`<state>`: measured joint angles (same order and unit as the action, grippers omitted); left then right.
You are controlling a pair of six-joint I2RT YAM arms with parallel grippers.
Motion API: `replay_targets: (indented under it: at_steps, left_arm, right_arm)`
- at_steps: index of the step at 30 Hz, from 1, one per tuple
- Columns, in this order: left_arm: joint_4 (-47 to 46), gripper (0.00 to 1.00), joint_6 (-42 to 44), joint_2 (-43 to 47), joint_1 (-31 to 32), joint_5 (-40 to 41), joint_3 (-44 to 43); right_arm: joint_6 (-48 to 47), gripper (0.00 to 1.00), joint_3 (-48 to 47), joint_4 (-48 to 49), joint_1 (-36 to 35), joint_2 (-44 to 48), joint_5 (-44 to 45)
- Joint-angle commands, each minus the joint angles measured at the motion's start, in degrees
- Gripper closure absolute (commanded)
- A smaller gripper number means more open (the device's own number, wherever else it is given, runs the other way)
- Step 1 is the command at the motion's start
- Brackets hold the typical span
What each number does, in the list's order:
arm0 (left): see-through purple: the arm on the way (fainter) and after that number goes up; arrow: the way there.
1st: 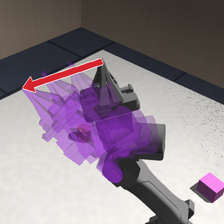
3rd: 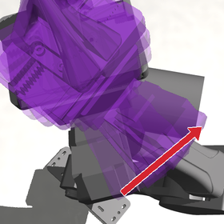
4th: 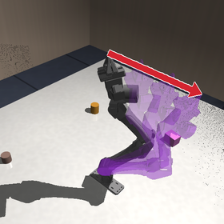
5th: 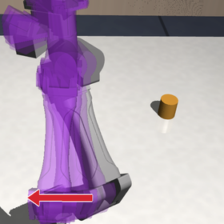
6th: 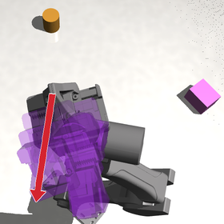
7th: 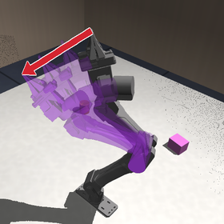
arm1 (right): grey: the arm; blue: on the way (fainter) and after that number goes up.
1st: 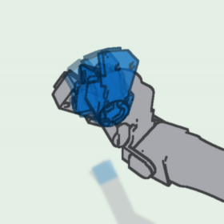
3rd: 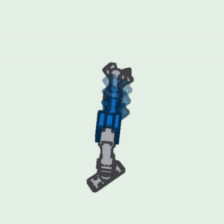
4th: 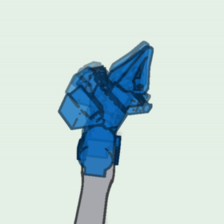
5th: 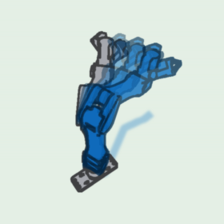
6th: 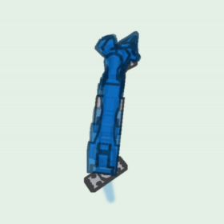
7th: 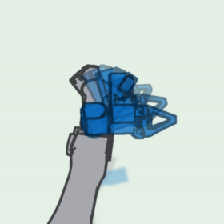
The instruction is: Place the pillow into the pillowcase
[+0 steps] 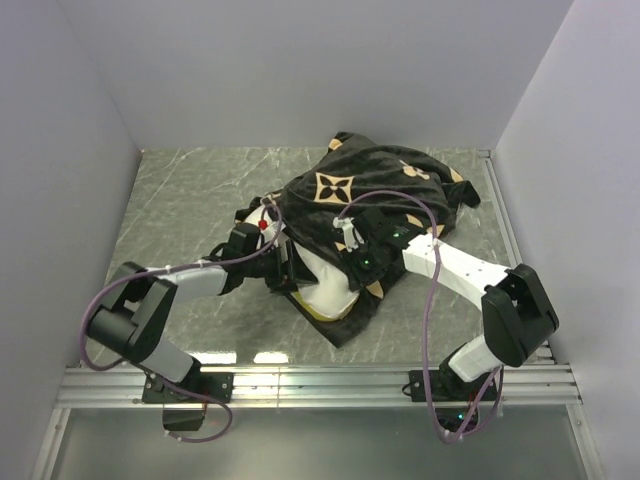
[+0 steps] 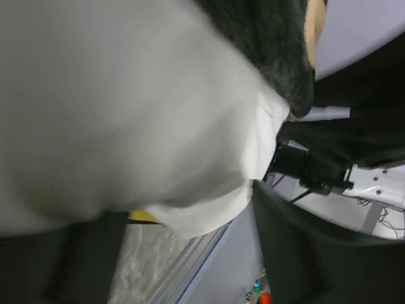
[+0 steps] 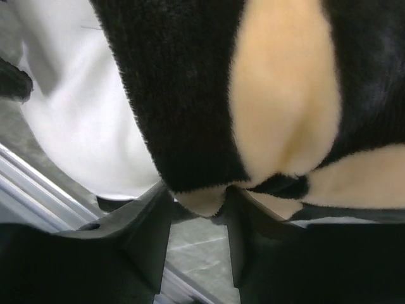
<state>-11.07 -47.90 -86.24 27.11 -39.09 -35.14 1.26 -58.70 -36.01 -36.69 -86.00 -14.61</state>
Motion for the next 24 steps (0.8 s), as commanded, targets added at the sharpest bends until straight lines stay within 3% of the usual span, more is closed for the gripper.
replay_targets:
  at_steps: [1,3,4,6,7,12,17,21,24]
  left_arm:
    - [-8.88,0.3,-4.74,-4.02,1.36,-0.1,-3.36]
    - [-10.54,0.44,-6.06,-5.69,0.67,-0.72,-4.76]
    - [-12.12,0.61,-6.94,-6.13,0.31,-1.33,-5.2]
    - [-16.23,0.8,-10.1,-6.66,-1.26,-3.44,-6.26]
    - [-18.0,0.98,-11.07,-6.66,-1.88,-4.14,-7.74]
    - [-27.94,1.0,-19.41,-7.28,-5.48,-5.29,-13.63]
    - [-32.44,1.0,-23.81,-7.02,-6.99,-2.31,-16.9]
    - [-30.51,1.0,-21.54,-7.97,0.46,1.2,-15.06]
    - [-22.55,1.0,-17.68,-9.91,1.72,3.4,-12.95]
  right_arm:
    - [-0.73,0.76,0.25,3.75,0.48,0.39,-0.33]
    - [-2.21,0.97,0.16,3.05,0.48,0.74,-0.77]
    - [-2.48,1.0,-0.19,2.62,0.48,0.92,-0.68]
    - [-3.88,1.0,-0.98,0.77,0.48,2.41,-4.01]
    - [-4.5,1.0,-2.03,-0.02,0.48,3.2,-6.37]
    - [-9.86,1.0,-11.94,-8.54,-0.75,5.75,-27.17]
    - [-11.11,1.0,-26.55,-15.76,-2.95,4.44,-38.98]
    - [-8.56,1.0,-24.46,-14.36,-5.06,2.94,-49.19]
    - [-12.74,1.0,-18.66,-16.71,-4.54,1.62,-45.44]
